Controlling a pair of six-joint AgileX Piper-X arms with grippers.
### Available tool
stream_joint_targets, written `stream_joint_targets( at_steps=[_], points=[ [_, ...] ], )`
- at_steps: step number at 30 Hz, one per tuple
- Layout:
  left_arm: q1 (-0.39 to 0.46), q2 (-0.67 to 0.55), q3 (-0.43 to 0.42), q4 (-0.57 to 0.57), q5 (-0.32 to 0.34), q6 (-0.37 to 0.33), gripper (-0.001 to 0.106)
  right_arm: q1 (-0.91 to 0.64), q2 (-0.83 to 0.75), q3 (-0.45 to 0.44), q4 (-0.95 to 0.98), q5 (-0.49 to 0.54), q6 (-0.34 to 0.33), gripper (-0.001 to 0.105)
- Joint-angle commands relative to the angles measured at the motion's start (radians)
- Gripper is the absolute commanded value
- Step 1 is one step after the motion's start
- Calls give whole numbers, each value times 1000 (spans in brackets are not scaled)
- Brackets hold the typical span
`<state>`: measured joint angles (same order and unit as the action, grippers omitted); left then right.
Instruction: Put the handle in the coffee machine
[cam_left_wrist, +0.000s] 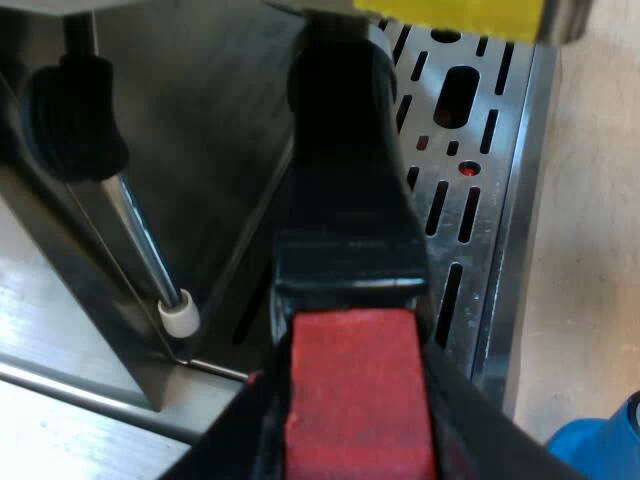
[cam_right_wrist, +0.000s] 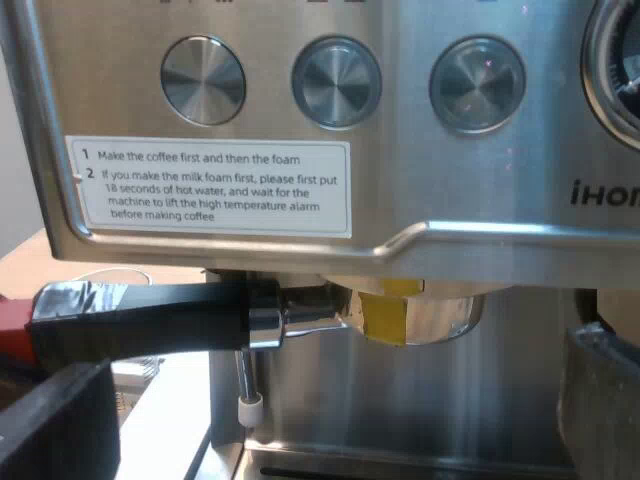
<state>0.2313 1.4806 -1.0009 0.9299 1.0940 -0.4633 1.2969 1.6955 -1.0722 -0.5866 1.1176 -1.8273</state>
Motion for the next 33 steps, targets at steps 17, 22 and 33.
stream_joint_targets(
  at_steps=[17,22,33],
  points=[
    [-1,-14,-17,160,159,229,0,0,-1,-7,-16,-1,-17,90],
    [-1,-14,-17,149,107,229,0,0,-1,-7,-14,-1,-17,90],
    [-1,-14,26,62,36,118,0,0,-1,-7,-14,-1,-17,90]
  ],
)
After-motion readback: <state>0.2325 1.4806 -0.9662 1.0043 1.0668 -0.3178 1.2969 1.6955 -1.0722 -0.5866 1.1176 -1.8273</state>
